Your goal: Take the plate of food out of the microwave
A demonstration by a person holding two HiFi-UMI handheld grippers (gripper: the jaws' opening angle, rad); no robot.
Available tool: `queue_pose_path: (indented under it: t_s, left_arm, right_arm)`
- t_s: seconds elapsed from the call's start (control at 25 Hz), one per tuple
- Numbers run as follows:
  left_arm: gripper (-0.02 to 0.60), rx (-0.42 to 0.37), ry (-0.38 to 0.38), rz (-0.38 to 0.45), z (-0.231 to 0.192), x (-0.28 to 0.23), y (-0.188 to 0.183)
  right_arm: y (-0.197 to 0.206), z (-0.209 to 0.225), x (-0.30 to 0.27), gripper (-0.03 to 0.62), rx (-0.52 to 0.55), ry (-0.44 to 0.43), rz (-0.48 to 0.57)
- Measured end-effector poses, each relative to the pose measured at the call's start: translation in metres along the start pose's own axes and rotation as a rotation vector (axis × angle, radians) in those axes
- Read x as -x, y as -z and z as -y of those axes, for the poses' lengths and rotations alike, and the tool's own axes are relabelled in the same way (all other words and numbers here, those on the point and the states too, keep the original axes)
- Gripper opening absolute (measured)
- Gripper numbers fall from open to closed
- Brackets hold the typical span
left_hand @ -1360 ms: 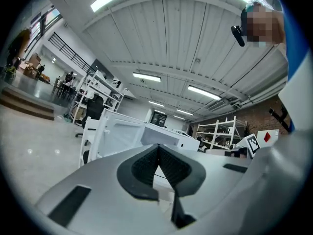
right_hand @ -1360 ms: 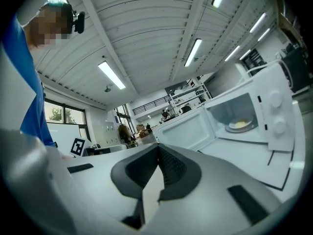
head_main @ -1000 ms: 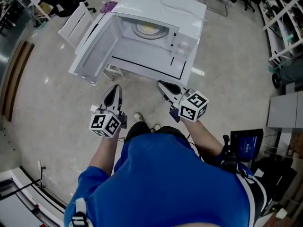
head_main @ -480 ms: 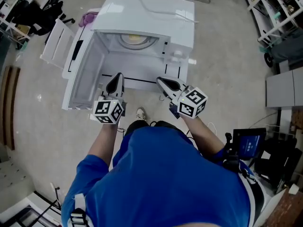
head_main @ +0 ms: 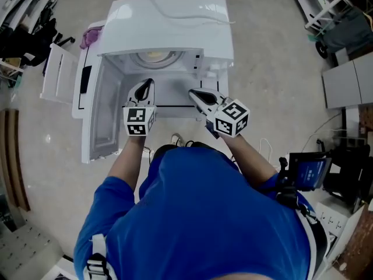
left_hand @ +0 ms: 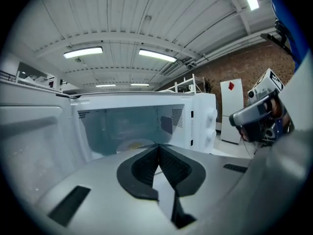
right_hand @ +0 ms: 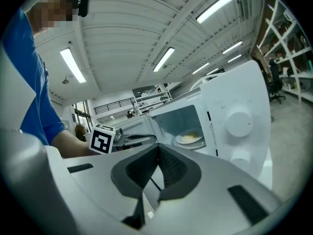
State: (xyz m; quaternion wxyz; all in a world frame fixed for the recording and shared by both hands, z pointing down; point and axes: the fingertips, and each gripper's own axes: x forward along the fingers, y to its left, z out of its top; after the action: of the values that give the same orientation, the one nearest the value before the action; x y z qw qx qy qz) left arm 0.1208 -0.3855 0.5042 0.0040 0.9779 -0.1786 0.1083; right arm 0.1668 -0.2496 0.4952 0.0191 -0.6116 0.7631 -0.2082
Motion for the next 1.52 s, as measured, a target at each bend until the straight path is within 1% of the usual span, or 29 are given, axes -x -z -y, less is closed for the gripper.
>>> queue_pose_path:
  t_s: [0.2,0.36,0.44,0.56,0.72,0.84,0.96,1.28,1.36,1.52]
  left_arm:
    - [0.011,-0.078,0.034,-0.045,-0.01,-0.033,0.007]
    - [0.011,-0.123,0.06,-0.085,-0.018,-0.052,0.016]
    - [0.011,-0.16,0.073,-0.113,-0.024,-0.063,0.025]
    - [0.012,-0.26,0.089,-0.162,-0.031,-0.078,0.039]
    - [0.015,-0.464,0.112,-0.221,-0.031,-0.094,0.047]
    - [0.066,-0.582,0.144,-0.264,-0.031,-0.104,0.053]
    - [0.08,-0.667,0.171,-0.285,-0.029,-0.11,0.055]
    - [0.08,-0.89,0.244,-0.331,-0.021,-0.117,0.065]
    - [0.08,-0.933,0.253,-0.337,-0.019,-0.119,0.066]
    - [0.08,-0.991,0.269,-0.349,-0.019,-0.125,0.069]
  right_arm:
    - [0.002,0.009,-0.014,-0.009,0.022,0.04,-0.011]
    - [0.003,0.014,-0.023,-0.009,0.018,0.065,-0.005]
    - [0.003,0.015,-0.027,-0.009,0.021,0.073,-0.004]
    - [0.004,0.015,-0.032,-0.009,0.028,0.082,-0.01]
    - [0.002,0.019,-0.035,-0.009,0.029,0.096,-0.012]
    - [-0.001,0.021,-0.036,-0.009,0.026,0.105,-0.005]
    - [-0.004,0.023,-0.036,-0.009,0.023,0.115,-0.001]
    - [-0.009,0.023,-0.035,-0.009,0.015,0.129,0.015]
    - [-0.011,0.024,-0.034,-0.009,0.015,0.133,0.02]
    - [-0.013,0.026,-0.033,-0.009,0.014,0.142,0.026]
